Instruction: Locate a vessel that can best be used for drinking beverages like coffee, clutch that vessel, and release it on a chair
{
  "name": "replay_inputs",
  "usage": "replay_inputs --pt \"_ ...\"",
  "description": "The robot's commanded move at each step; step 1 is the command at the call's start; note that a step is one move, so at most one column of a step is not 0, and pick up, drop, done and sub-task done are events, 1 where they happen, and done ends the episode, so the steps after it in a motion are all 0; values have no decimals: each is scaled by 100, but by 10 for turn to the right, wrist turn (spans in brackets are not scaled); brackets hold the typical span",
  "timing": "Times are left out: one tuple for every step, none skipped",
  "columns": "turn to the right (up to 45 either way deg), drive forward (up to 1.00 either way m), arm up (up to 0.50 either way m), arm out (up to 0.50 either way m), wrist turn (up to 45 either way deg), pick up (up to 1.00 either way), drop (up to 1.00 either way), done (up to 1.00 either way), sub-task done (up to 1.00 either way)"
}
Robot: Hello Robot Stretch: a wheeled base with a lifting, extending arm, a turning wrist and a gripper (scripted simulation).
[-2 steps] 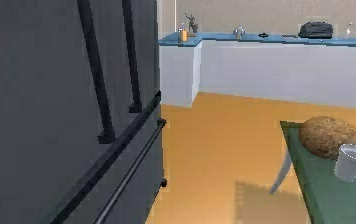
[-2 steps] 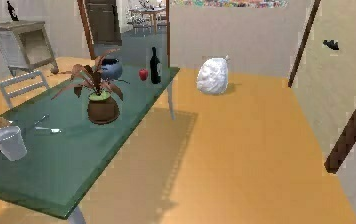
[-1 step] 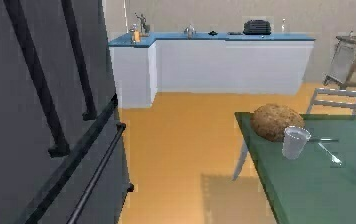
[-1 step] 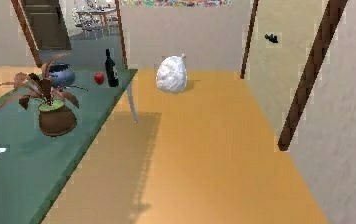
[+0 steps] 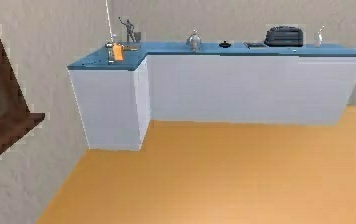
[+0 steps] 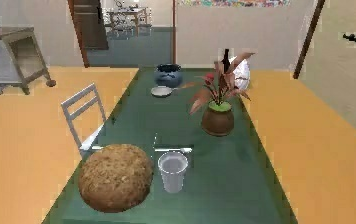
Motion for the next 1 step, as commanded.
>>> replay_inputs --pt "0 100 0 0 0 0 0 0 0"
